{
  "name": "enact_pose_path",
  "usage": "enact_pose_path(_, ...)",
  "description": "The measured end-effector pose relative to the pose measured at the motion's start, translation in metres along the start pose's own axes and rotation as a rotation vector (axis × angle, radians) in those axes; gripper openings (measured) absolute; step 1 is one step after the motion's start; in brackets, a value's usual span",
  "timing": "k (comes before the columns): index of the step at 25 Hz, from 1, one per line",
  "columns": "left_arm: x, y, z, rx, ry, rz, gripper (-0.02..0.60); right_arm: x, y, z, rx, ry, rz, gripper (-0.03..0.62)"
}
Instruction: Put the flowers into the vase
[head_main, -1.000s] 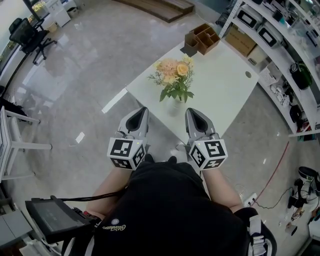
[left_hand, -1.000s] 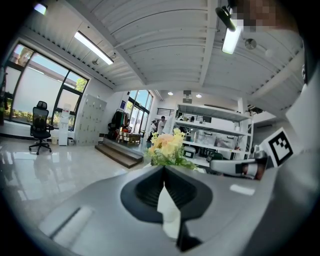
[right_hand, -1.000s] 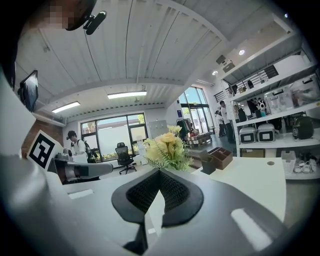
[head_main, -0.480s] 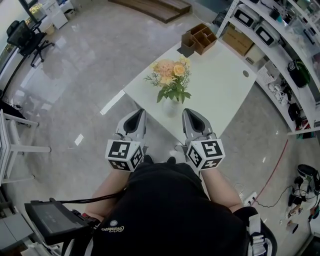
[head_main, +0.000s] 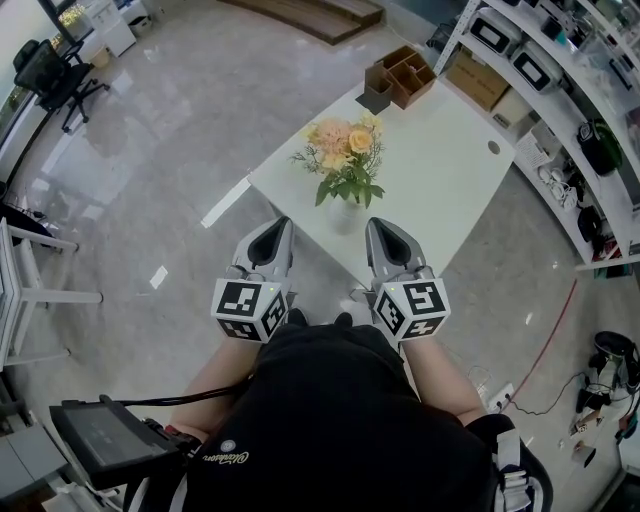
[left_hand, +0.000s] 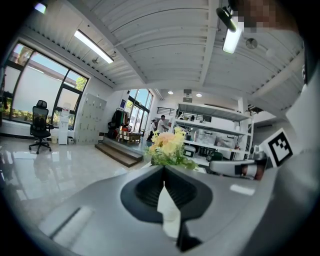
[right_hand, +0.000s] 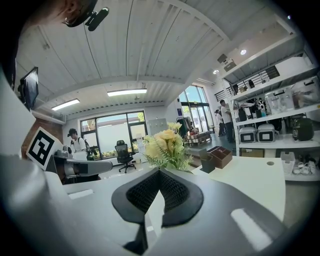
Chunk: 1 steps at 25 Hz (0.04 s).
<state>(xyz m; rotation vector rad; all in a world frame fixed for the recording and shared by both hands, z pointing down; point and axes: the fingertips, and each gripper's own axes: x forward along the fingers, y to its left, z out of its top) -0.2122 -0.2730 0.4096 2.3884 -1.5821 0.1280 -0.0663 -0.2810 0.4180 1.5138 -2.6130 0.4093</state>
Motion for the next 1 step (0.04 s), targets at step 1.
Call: enact_pose_path(1,0.0008,0.0002,-0.0005,0.000,0.000,0.000,0.006,0.0005,-0.0008,-0.0009,-0.001,0.001,-0.001,0.000)
